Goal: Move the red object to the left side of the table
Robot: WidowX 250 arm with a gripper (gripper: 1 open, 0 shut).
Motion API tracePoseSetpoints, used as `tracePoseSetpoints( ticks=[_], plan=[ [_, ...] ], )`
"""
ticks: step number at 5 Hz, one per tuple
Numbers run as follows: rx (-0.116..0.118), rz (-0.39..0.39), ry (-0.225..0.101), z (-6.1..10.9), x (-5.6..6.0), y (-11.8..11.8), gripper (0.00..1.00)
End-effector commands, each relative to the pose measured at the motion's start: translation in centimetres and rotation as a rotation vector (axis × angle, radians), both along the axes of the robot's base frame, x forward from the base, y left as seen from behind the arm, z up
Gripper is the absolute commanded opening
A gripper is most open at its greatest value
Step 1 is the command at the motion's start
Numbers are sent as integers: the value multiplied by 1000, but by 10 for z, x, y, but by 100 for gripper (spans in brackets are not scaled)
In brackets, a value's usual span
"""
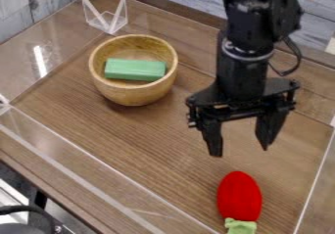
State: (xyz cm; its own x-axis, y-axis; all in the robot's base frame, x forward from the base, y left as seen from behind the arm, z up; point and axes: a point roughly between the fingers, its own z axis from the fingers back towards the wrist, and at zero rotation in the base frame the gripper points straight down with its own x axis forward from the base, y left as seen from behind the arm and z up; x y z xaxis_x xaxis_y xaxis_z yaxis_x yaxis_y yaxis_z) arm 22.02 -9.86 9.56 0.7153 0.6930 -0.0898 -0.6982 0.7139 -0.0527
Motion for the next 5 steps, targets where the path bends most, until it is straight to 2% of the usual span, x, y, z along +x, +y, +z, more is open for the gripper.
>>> tracePoseSetpoints(
  ticks=[1, 2, 3, 5],
  plan=[
    [-9, 37, -31, -7, 1, -10, 100],
    [-2, 96, -34, -16, -4, -18, 100],
    [8, 106, -30, -24, -8, -23, 100],
    [17, 33, -57, -10, -11, -30, 100]
  ],
)
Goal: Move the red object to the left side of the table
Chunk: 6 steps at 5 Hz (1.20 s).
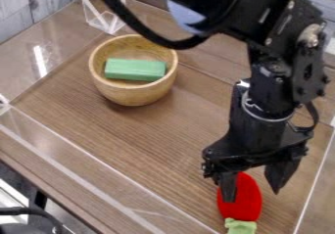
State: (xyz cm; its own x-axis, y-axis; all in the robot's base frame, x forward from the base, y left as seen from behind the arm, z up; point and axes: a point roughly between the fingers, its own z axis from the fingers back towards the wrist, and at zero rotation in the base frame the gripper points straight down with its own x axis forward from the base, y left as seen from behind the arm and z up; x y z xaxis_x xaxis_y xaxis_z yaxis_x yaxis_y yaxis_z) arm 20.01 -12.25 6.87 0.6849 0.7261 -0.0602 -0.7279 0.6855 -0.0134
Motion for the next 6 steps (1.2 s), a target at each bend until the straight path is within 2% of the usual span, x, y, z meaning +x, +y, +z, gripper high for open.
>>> tracePoseSetpoints(
  ticks=[1, 3, 5, 6],
  plan=[
    [-26, -14, -78, 22, 10, -10, 100],
    [-31, 14, -83, 26, 9, -12, 100],
    [-39, -56, -83, 26, 5, -15, 100],
    [-43, -101, -86, 22, 10, -6, 100]
  ],
)
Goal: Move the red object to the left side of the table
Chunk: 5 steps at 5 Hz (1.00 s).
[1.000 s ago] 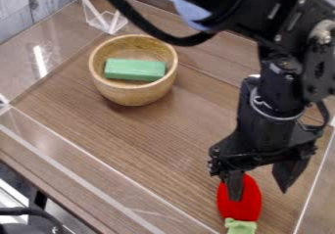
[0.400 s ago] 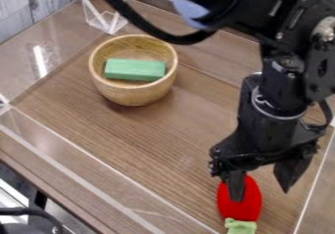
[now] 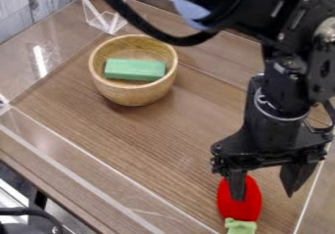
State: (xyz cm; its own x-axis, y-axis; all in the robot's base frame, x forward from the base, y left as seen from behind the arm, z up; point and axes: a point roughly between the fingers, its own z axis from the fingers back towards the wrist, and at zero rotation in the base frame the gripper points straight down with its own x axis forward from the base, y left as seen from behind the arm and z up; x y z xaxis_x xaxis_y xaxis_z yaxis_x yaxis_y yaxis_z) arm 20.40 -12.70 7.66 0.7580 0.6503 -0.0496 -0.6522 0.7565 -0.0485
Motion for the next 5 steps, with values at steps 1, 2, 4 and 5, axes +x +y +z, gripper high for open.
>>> tracePoseSetpoints(
  ticks=[1, 2, 4, 5],
  plan=[
    [-29, 6, -55, 9, 10, 9, 100],
    [-36, 69, -52, 14, 12, 17, 100],
    [-28, 106, -40, 6, 8, 11, 100],
    [-19, 88, -28, -4, 4, 3, 100]
  ],
)
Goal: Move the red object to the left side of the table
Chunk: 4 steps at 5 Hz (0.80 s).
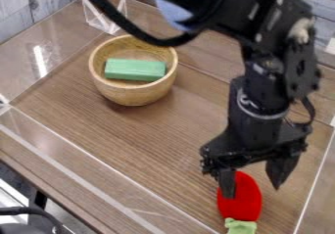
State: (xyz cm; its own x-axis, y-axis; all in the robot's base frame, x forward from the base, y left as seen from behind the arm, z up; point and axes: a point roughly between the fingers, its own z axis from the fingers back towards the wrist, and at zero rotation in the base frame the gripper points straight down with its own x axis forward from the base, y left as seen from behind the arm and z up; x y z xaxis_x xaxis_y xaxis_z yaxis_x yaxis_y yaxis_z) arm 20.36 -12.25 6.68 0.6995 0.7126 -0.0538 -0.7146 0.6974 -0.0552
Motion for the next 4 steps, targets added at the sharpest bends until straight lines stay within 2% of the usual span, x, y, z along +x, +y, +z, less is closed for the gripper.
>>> tracePoseSetpoints(
  ticks=[1, 2, 3, 4],
  plan=[
    [4, 30, -11, -8, 7, -2, 100],
    [15, 58, 3, -20, 9, -1, 100],
    [22, 82, 11, -27, 12, 0, 0],
    [23, 58, -2, -9, 16, -4, 0]
  ],
)
